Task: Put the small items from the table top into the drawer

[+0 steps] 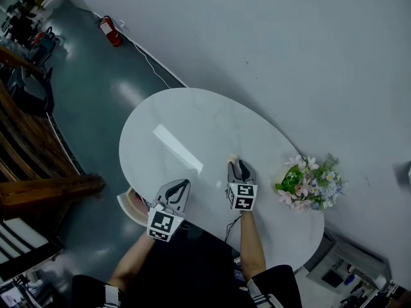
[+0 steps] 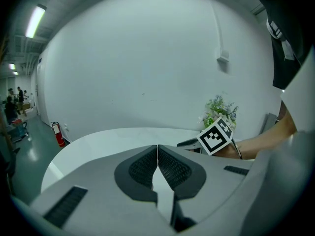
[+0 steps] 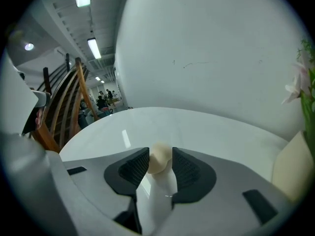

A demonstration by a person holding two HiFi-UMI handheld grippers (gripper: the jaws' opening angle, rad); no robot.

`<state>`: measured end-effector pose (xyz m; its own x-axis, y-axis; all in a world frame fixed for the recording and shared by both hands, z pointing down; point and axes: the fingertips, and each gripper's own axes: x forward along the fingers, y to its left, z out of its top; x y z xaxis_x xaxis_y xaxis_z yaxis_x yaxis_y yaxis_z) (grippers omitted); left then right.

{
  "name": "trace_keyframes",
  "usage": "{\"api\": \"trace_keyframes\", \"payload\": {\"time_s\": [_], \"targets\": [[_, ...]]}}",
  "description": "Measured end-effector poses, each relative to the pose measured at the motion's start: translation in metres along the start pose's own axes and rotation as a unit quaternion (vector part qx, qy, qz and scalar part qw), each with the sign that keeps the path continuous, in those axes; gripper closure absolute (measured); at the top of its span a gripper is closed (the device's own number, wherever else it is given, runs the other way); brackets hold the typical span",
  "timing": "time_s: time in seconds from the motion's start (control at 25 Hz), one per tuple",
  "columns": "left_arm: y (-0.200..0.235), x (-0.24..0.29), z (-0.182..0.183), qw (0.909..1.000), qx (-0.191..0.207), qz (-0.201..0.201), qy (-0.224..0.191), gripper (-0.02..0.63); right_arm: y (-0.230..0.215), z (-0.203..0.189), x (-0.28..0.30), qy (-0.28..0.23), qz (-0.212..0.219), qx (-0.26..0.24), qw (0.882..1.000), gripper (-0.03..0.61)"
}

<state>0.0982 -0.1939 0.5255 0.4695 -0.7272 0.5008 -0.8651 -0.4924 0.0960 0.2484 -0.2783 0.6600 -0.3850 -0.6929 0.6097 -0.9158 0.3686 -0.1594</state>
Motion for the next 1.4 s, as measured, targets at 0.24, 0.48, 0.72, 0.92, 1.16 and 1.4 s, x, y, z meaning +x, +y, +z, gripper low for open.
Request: {"api": "trace_keyframes", "payload": {"time_s": [0.24,0.48,0.72,0.92,1.16,1.4], "targets": [[0.000,0.006,-0.004,1.0000,-0.003,0.003,0.008,0.593,0.004,-0.003,0.007,0.005,0.017,0.001,1.000,0.427],[0.001,0.010,-0.002,0.9999,-0.007,0.009,0.009,0.594,0.011,-0.009,0.014,0.014,0.034,0.006,0.999,0.416],[0.005,0.008,-0.007,0.9997,-0.012,0.019,0.014,0.594,0.015,-0.008,0.020,0.014,0.035,-0.002,0.999,0.414],[0.008,0.004,-0.008,0.9995,-0.015,0.025,0.013,0.594,0.016,-0.008,0.021,0.016,0.028,-0.003,0.999,0.416],[0.006,0.000,-0.009,0.9995,-0.015,0.027,0.010,0.594,0.017,-0.006,0.017,0.011,0.028,-0.001,1.000,0.425],[0.004,-0.010,-0.005,0.9994,-0.015,0.030,0.002,0.594,0.024,0.011,0.000,-0.010,0.029,-0.009,1.000,0.430]]}}
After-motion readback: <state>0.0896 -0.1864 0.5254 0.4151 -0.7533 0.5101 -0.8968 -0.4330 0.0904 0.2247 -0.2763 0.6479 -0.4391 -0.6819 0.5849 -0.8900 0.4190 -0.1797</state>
